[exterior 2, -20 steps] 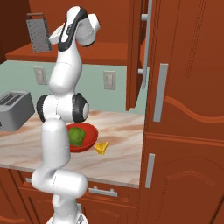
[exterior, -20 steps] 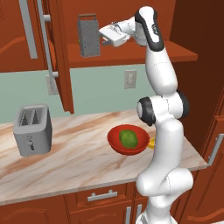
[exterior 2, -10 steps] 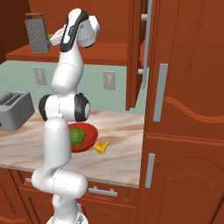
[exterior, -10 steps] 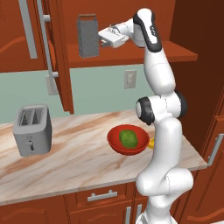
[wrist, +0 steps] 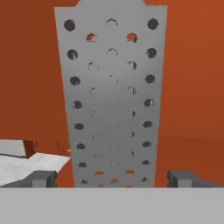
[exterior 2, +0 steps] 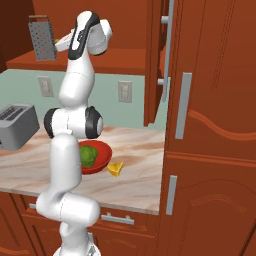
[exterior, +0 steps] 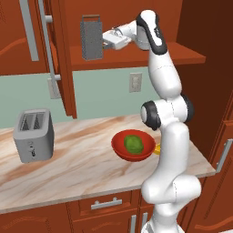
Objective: Pick the cheese from the fridge and the cheese grater from the cabinet and place them next to the salad bowl.
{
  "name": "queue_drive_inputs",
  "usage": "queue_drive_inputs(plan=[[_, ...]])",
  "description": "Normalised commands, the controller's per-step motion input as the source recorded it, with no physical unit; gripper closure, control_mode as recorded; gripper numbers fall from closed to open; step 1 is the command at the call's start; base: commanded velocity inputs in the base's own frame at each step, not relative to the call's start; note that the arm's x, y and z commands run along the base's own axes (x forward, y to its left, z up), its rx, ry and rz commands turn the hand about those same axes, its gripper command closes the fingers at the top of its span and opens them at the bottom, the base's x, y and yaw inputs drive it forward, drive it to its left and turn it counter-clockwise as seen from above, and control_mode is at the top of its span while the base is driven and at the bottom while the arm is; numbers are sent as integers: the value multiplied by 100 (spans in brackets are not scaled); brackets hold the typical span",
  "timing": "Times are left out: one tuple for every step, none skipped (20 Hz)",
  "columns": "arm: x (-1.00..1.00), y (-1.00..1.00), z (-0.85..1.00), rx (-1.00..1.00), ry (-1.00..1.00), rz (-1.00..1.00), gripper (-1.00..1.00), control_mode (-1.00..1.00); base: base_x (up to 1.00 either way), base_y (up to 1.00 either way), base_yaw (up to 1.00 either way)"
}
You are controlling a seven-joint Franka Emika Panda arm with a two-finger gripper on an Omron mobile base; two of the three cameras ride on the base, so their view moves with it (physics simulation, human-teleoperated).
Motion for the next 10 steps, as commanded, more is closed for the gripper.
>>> queue_drive_inputs(plan=[[-4,13,0,6,13,-5,-100,-100,0,0,0],[0,13,0,6,15,-7,-100,-100,0,0,0],[0,14,0,6,15,-7,-100,-100,0,0,0],[0,13,0,6,13,-7,-100,-100,0,0,0],[-1,14,0,4,8,-5,-100,-100,0,0,0],[-9,22,0,0,1,-3,-100,-100,0,0,0],[-15,24,-1,0,0,-2,-100,-100,0,0,0],[-1,30,0,0,0,0,-100,-100,0,0,0],[-1,24,-1,0,0,0,-100,-100,0,0,0],[0,24,-1,0,0,0,-100,-100,0,0,0]])
